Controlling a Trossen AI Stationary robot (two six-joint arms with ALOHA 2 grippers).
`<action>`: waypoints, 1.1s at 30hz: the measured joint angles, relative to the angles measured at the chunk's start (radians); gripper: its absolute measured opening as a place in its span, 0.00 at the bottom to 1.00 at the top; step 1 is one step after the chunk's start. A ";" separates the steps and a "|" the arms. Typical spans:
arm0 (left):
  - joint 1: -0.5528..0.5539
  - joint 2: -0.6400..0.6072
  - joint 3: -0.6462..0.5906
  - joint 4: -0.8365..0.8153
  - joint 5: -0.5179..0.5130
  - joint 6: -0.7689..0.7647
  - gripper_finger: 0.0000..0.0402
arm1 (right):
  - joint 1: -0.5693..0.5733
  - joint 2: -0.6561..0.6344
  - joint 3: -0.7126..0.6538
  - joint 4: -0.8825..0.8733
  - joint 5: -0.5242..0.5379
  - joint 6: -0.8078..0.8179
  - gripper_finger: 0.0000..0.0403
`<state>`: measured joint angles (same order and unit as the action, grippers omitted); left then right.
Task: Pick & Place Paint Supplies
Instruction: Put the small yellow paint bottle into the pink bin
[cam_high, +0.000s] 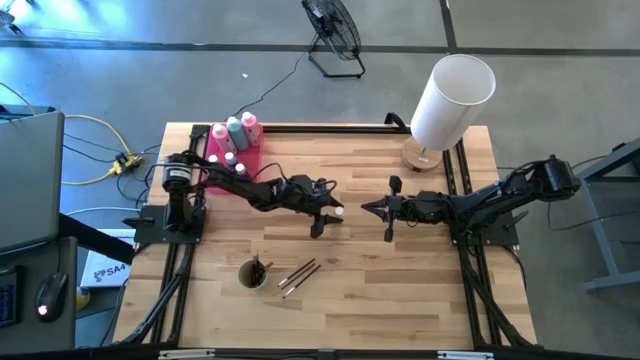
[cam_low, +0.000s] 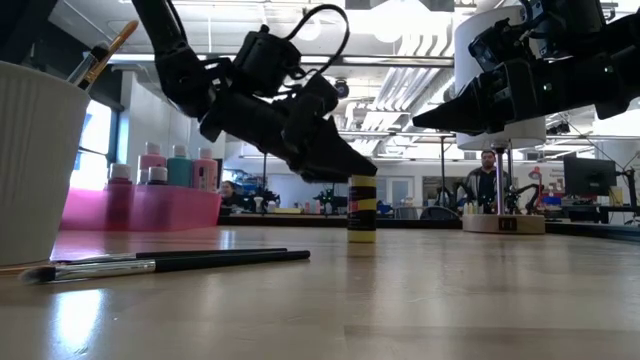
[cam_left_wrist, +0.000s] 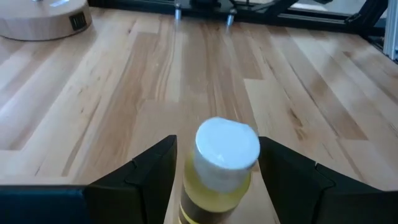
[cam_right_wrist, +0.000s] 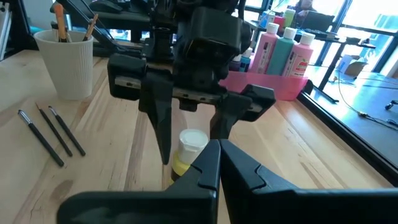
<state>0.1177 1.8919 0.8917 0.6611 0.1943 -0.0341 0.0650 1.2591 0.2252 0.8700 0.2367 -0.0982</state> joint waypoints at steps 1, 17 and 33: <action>0.000 0.000 0.000 0.003 0.000 0.001 0.54 | 0.000 0.000 0.000 0.000 0.000 0.000 0.01; 0.000 -0.001 0.000 0.025 0.047 0.002 0.54 | 0.000 0.000 0.000 0.000 0.005 -0.003 0.01; 0.000 -0.001 0.000 0.027 0.044 0.000 0.54 | 0.000 0.000 0.000 0.000 0.003 -0.003 0.01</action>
<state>0.1173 1.8908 0.8917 0.6877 0.2384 -0.0339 0.0650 1.2591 0.2253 0.8698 0.2398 -0.1017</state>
